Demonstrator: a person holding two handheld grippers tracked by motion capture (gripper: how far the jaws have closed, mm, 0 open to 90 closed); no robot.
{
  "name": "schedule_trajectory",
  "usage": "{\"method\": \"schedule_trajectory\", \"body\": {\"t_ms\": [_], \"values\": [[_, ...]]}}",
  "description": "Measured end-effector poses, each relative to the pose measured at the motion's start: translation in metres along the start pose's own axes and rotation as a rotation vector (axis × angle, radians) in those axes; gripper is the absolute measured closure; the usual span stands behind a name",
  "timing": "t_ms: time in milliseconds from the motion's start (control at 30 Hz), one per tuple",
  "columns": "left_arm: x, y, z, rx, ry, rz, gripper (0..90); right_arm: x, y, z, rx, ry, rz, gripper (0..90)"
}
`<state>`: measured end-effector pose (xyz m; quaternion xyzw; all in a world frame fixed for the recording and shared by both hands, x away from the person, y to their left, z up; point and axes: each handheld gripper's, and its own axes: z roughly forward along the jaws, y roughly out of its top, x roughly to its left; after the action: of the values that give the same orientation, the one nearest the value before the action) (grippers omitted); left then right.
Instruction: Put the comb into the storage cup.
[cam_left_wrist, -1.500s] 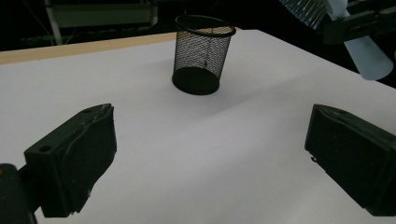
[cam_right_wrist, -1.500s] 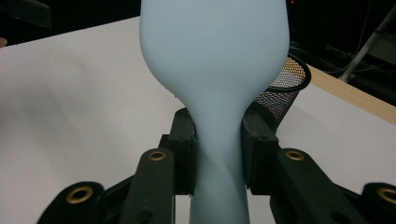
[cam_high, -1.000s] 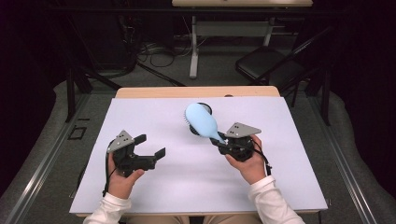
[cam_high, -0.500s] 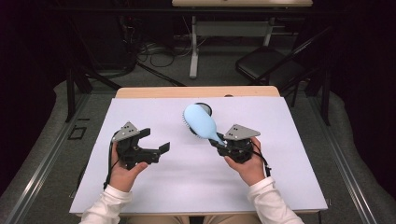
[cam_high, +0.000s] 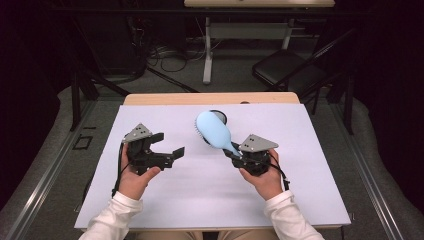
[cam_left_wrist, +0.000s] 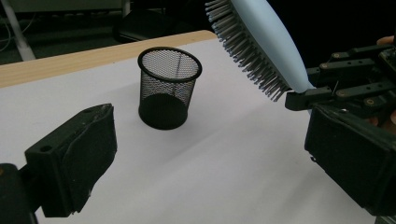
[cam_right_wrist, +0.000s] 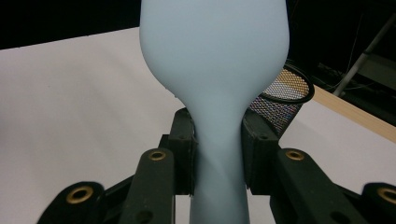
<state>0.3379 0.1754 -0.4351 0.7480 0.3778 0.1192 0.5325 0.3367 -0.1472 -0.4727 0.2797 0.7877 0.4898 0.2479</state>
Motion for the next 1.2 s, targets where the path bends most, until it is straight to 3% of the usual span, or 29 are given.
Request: {"method": "schedule_trajectory", "body": {"t_ms": [433,600,1200], "values": [[-0.001,0.011,0.003,0.021,-0.021,-0.026,3.9,0.008,-0.002,0.003,-0.016,-0.007,-0.015,68.9],[-0.002,0.015,0.008,0.025,-0.019,-0.019,4.0,0.01,-0.003,0.004,-0.02,-0.006,-0.022,68.9],[-0.008,0.026,0.026,0.051,-0.057,-0.057,4.6,0.011,-0.003,0.003,-0.031,-0.01,-0.02,68.9]]}}
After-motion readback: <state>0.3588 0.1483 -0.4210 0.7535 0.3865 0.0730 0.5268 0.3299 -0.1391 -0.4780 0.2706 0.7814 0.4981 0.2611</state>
